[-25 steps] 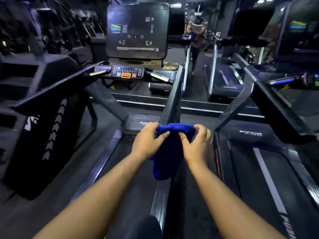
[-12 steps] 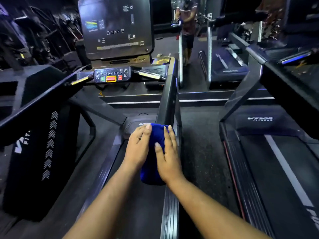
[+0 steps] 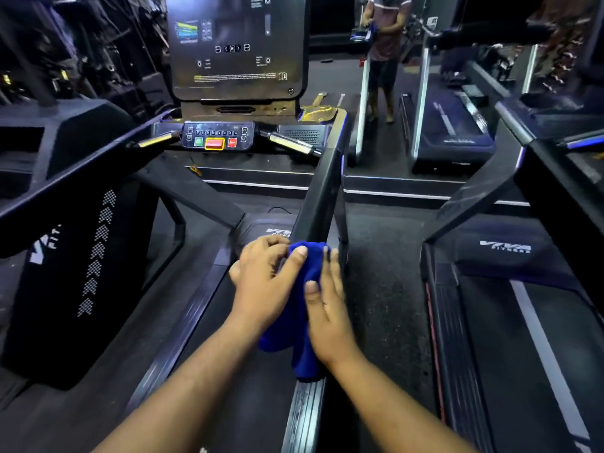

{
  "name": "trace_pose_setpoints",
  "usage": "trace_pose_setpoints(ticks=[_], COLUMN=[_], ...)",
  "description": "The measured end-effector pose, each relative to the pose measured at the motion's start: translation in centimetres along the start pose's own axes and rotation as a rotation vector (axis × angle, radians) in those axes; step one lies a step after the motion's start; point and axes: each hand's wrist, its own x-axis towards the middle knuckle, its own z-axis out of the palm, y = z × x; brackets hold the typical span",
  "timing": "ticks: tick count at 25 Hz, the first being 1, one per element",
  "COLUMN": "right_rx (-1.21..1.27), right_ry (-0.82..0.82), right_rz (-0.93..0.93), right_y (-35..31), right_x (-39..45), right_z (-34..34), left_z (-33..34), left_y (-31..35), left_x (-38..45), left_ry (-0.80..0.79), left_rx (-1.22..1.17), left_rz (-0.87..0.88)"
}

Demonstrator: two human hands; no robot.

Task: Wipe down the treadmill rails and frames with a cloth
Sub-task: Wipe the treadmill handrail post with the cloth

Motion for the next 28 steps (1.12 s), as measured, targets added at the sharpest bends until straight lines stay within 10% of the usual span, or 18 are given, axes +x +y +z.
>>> trace_pose_setpoints(ticks=[7, 12, 18, 23, 28], right_rx=[-0.029, -0.046, 0.19, 0.318, 0.315], right_ry=[-0.153, -0.154, -0.128, 0.088, 0.03], right_rz=[-0.14, -0.142, -0.068, 0.264, 0.213], right_y=[0.7, 2.3, 1.2, 3.9, 0.3], right_x=[4.6, 12.1, 1.9, 12.3, 2.4], right_z=[1.1, -0.2, 1.1, 1.3, 2.3], left_z=[2.8, 3.3, 3.3, 3.4, 3.4], left_y=[-1.4, -0.9, -0.9, -1.1, -1.6], left_x=[0.7, 2.1, 1.5, 1.8, 1.9], left_ry=[-0.03, -0.079, -0.089, -0.167, -0.174], left_rx=[-0.406, -0.156, -0.135, -0.043, -0.123], left_rz=[-0.375, -0.335, -0.224, -0.175, -0.221])
